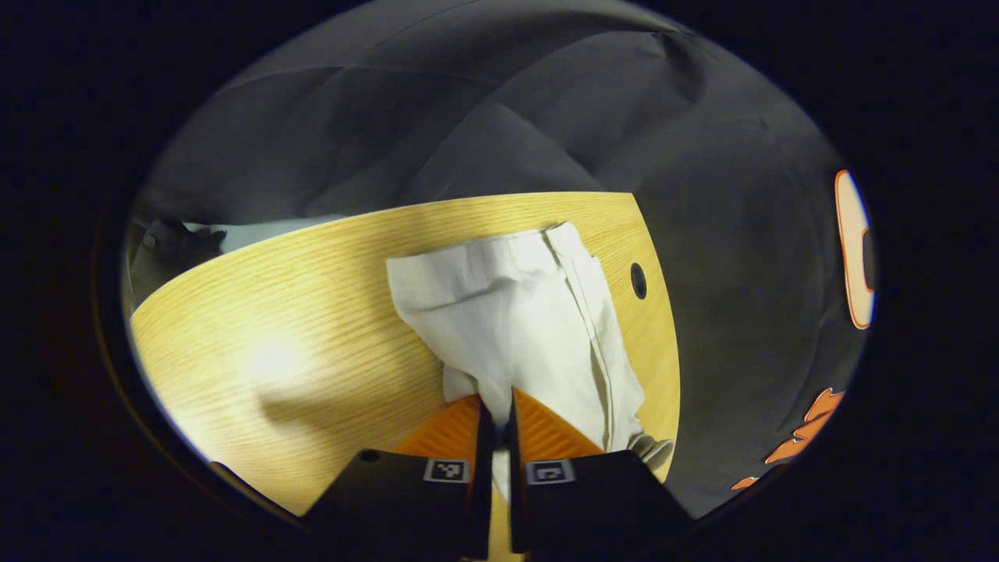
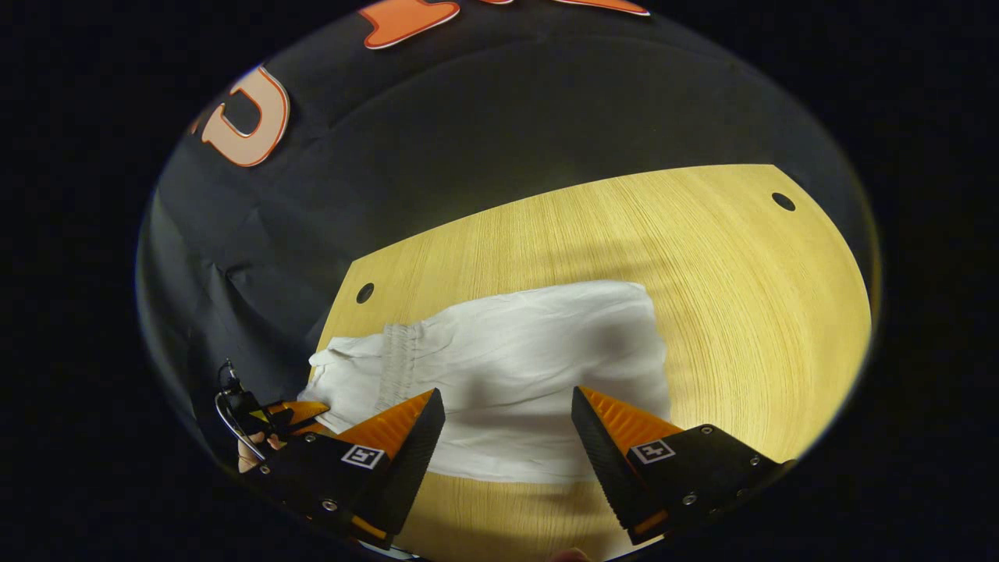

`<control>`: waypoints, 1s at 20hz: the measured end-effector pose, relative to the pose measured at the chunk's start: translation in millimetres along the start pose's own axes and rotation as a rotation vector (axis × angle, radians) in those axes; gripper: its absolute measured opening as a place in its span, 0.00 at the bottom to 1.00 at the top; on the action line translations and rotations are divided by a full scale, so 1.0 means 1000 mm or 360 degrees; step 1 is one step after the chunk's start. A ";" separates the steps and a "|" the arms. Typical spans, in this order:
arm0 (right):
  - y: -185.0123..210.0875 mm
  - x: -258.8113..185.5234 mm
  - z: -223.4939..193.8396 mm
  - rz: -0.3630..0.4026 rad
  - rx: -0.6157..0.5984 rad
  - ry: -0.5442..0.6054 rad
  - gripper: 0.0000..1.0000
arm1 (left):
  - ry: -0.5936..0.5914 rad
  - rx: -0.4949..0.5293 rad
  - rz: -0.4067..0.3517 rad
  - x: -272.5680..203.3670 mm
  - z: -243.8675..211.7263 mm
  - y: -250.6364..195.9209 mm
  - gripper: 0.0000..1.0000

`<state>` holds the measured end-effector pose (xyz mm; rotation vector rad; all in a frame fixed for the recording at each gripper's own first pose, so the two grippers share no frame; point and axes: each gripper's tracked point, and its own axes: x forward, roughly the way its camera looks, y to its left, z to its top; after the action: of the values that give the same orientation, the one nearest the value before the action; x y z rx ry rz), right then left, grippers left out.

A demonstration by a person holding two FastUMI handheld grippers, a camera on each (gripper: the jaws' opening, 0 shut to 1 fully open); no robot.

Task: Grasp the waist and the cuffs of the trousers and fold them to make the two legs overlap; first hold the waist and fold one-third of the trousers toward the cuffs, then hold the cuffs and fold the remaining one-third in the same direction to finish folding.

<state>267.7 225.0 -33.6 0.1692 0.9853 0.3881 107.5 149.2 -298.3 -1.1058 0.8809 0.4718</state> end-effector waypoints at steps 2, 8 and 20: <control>-0.002 -0.005 -0.002 -0.0001 0.0005 -0.0002 0.98 | -0.0004 0.0065 -0.0049 -0.009 0.005 -0.011 0.04; -0.014 -0.027 -0.004 -0.0086 0.0027 -0.0087 0.99 | -0.0082 0.0525 -0.0278 -0.044 0.011 -0.083 0.04; -0.053 -0.074 -0.006 -0.0131 0.0075 -0.0226 0.99 | -0.0267 0.1385 -0.0561 -0.099 -0.051 -0.218 0.04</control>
<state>238.9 147.0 3.7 0.1956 0.8589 0.2740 186.9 24.3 -103.9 -0.3887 0.6162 -0.1251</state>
